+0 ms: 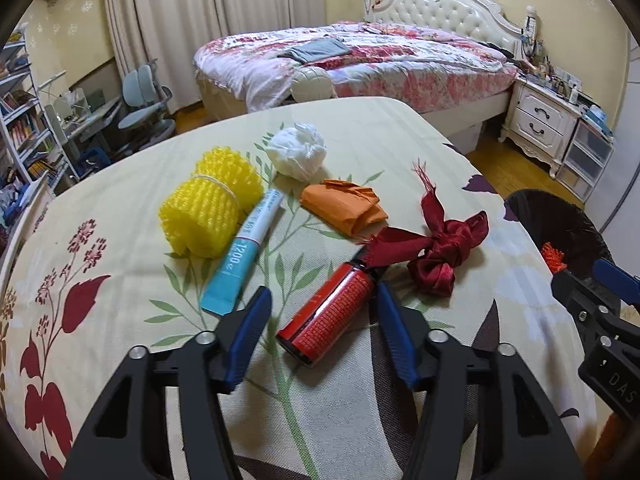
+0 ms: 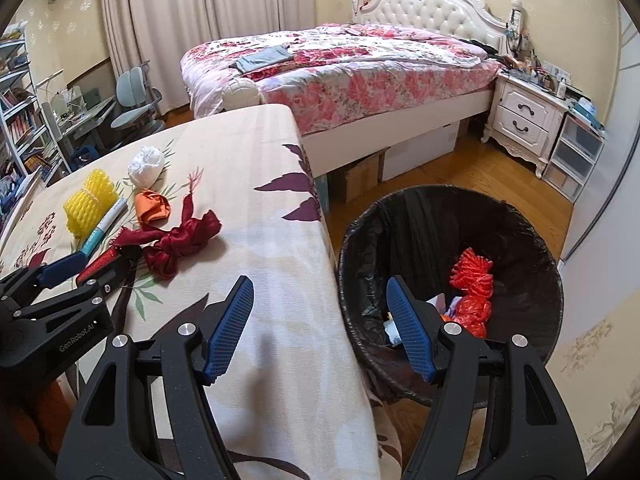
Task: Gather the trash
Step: 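Reach the left tool to the red cylinder can and grasp it, then grasp the dark red ribbon with the right tool while the left tool holds the can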
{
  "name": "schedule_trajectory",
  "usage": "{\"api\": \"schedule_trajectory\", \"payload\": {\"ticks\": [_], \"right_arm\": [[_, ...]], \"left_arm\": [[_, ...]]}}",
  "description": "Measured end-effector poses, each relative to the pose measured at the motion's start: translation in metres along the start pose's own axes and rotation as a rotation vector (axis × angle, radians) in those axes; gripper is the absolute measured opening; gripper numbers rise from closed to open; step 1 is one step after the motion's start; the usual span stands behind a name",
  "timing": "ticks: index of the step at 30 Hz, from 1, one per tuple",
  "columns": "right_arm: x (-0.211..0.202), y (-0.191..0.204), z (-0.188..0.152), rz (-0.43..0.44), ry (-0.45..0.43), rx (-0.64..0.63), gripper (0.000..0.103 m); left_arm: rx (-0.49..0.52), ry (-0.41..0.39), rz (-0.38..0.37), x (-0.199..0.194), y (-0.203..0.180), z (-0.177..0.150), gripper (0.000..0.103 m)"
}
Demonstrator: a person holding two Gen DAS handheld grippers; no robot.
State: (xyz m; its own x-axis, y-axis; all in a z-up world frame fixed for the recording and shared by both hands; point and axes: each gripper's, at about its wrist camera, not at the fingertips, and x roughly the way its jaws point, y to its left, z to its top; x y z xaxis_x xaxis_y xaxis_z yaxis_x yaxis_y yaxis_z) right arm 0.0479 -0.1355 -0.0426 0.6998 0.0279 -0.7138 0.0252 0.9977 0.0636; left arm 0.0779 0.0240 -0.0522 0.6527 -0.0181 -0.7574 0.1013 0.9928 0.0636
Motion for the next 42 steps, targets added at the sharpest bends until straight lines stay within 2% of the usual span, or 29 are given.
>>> {"api": "schedule_trajectory", "payload": {"ticks": [3, 8, 26, 36, 37, 39, 41, 42], "right_arm": [[0.002, 0.005, 0.001, 0.010, 0.005, -0.005, 0.067], [0.006, 0.015, 0.002, 0.030, 0.015, -0.016, 0.068], [0.021, 0.068, 0.014, 0.113, 0.043, -0.091, 0.068], [0.042, 0.088, 0.020, 0.102, 0.085, -0.115, 0.068], [0.042, 0.089, 0.020, 0.099, 0.085, -0.117, 0.067], [0.040, 0.088, 0.019, 0.098, 0.081, -0.118, 0.058], [0.038, 0.088, 0.018, 0.091, 0.077, -0.124, 0.043], [0.037, 0.088, 0.017, 0.091, 0.075, -0.125, 0.040]], "left_arm": [[-0.014, 0.018, -0.025, 0.002, 0.003, -0.002, 0.037], [-0.009, 0.010, -0.028, -0.002, 0.006, -0.006, 0.028], [-0.054, 0.000, 0.005, -0.012, 0.032, -0.016, 0.028], [-0.081, 0.000, 0.016, -0.011, 0.043, -0.017, 0.028], [-0.081, 0.001, 0.015, -0.011, 0.044, -0.017, 0.028], [-0.081, 0.000, 0.016, -0.010, 0.043, -0.016, 0.027], [-0.082, -0.001, 0.015, -0.010, 0.043, -0.016, 0.028], [-0.084, 0.000, 0.015, -0.010, 0.043, -0.017, 0.027]]}}
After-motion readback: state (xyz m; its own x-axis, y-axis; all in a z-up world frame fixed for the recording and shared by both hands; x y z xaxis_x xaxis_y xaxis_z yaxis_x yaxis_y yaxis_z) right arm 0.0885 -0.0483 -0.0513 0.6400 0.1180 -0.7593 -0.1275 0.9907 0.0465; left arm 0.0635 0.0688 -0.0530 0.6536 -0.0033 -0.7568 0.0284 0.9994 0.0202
